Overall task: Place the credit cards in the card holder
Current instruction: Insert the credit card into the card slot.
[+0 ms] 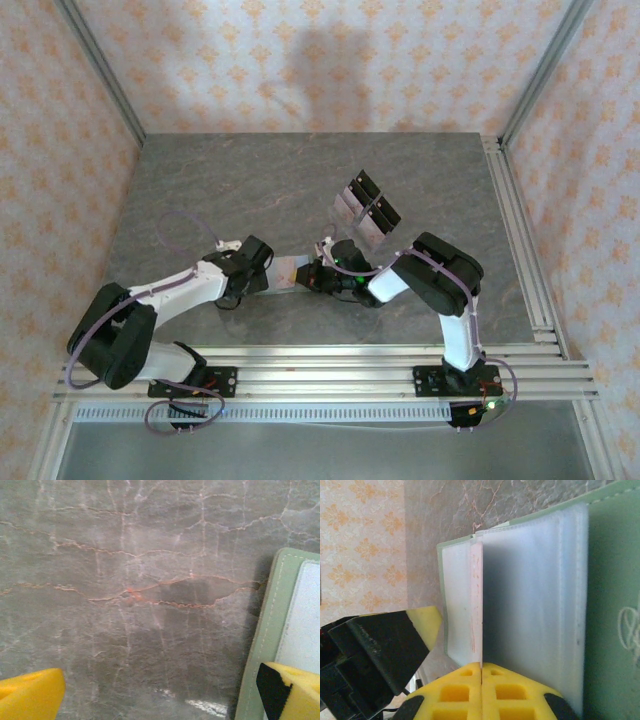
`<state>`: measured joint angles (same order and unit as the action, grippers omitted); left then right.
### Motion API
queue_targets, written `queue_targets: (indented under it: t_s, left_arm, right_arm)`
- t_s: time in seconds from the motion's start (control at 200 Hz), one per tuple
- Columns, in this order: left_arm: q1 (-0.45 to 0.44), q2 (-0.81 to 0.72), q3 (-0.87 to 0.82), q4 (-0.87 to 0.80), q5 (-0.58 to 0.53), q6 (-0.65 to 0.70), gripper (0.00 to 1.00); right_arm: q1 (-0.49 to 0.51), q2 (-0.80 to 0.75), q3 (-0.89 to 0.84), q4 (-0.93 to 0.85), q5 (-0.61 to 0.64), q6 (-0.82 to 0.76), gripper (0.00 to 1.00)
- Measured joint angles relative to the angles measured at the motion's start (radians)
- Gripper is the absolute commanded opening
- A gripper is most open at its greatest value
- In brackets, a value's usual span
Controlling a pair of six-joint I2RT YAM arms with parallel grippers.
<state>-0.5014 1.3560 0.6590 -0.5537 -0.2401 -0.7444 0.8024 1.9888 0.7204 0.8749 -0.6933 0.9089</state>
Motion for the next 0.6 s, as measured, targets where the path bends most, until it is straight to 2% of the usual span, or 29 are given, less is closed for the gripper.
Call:
queue_targets:
  t_s: [0.49,0.601]
  left_arm:
    - [0.013,0.013,-0.014,-0.003,-0.010,-0.018,1.00]
    - [0.013,0.020,-0.015,0.000,-0.008,-0.018,1.00]
  right_arm:
    - [0.000,0.000,0.098,-0.185,-0.036,-0.066,0.00]
    - [0.000,-0.005,0.118,-0.231,-0.043,-0.084,0.16]
